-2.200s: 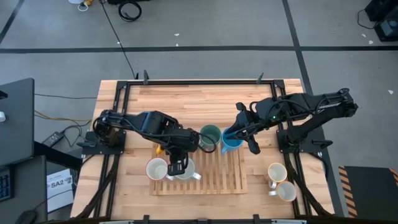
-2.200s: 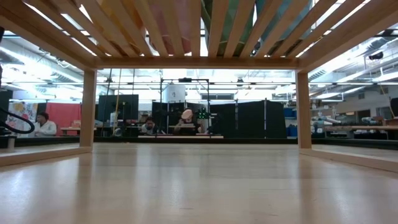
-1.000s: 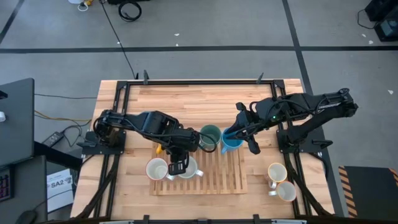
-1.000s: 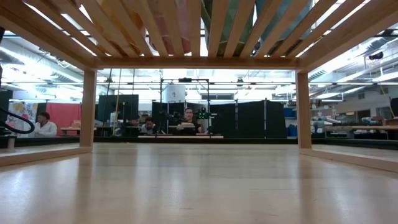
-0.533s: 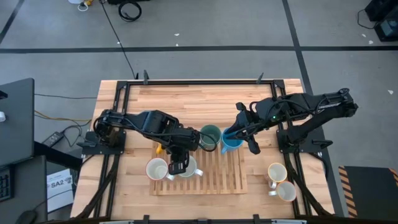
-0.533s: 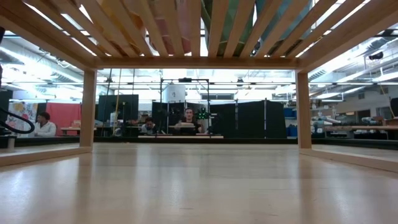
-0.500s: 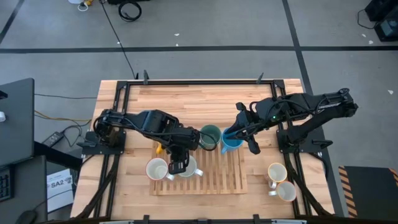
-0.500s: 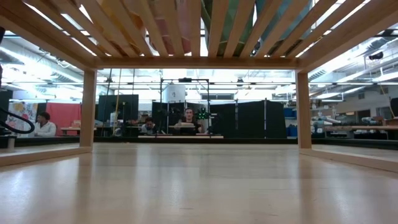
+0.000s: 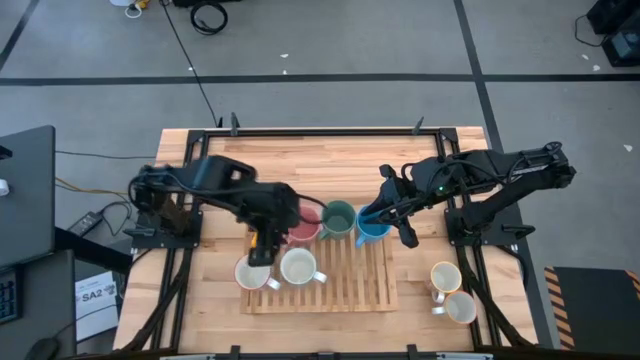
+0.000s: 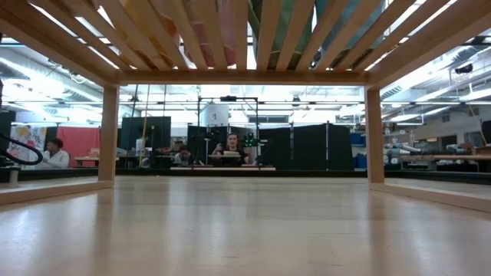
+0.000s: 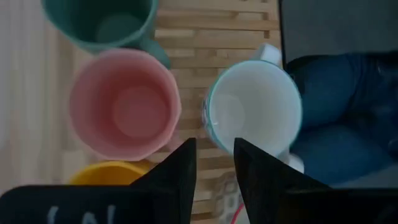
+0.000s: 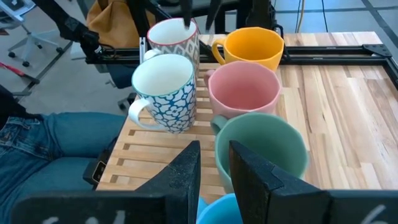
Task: Place coffee mugs
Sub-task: Put the red patterned mug on the shelf
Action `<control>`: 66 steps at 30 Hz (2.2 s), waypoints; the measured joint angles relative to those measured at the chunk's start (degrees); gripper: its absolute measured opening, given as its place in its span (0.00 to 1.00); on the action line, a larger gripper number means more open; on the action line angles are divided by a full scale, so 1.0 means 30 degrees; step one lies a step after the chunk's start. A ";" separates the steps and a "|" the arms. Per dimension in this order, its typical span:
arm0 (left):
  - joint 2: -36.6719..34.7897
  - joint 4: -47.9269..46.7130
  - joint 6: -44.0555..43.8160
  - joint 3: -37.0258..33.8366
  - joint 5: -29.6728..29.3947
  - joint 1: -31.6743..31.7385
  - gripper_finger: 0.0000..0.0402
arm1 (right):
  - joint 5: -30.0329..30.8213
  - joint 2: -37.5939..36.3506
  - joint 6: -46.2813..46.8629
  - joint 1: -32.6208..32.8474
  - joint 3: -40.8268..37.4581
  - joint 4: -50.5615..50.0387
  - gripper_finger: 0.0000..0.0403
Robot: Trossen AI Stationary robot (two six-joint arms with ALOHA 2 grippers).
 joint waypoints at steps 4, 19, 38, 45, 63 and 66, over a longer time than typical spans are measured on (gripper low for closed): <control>-0.1379 -0.0005 0.2449 0.0015 -0.1160 -0.0007 0.28 | 0.0000 -0.0007 0.0856 0.0009 0.0003 -0.0059 0.22; -0.8824 0.1968 0.5162 -0.4602 -0.5030 0.1013 0.28 | 0.1934 -0.0007 0.6254 0.2698 0.0007 -0.2483 0.22; -2.0770 1.2919 0.5036 -2.3060 -0.4989 0.1829 0.28 | 0.3355 -0.0015 2.4780 0.7748 -0.0570 -0.9740 0.22; -2.2035 1.4397 0.5038 -2.5331 -0.4989 0.1829 0.28 | 0.2961 -0.0022 3.1451 0.9204 -0.0969 -1.5002 0.22; -2.1989 1.5336 0.5038 -2.5930 -0.4989 0.1829 0.28 | -0.1803 -0.0007 3.7240 1.2496 -0.4709 -1.6400 0.22; -2.1969 1.5336 0.5030 -2.5930 -0.4989 0.1829 0.28 | -0.2080 -0.0007 3.8436 1.3128 -0.5330 -1.6385 0.22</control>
